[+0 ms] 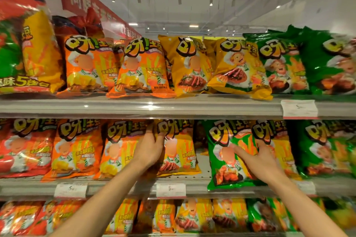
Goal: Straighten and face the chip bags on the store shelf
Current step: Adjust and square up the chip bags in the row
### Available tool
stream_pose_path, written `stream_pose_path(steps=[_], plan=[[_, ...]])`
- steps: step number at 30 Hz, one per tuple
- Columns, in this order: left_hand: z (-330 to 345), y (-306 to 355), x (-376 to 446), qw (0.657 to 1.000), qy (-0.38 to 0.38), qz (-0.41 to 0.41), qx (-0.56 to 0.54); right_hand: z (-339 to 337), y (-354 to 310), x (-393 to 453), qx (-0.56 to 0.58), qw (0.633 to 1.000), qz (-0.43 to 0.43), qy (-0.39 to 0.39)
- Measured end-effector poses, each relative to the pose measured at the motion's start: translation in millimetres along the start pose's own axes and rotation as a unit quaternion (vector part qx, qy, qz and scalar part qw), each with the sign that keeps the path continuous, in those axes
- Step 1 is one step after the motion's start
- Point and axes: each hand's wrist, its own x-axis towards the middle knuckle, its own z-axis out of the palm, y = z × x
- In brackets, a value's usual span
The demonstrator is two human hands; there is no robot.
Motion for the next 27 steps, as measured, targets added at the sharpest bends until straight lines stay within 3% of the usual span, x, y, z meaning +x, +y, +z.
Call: stream_pose_path(steps=[4,7,11,14,22,27], plan=[[3,3,-7,0.989,0.046,0.052,0.127,2,0,-5,0.028,0.999,-0.008,-0.013],[6,0,-22,0.954,0.105,0.167,0.225,5,0,-5,0.028,0.999,-0.01,-0.015],[18,-9,-25,0.901,0.048,0.275,0.333,10,-1,-4,0.033,0.999,-0.002,-0.02],[22,-19,-21,0.895,0.004,0.288,0.342,15,2,-5,0.043,0.999,0.002,-0.017],[18,-26,-23,0.903,0.009,0.309,0.298,25,-3,-12,0.043,0.999,0.01,-0.005],[21,-13,-34,0.896,-0.013,0.369,0.247,12,0,-20,0.059,0.998,0.018,0.013]])
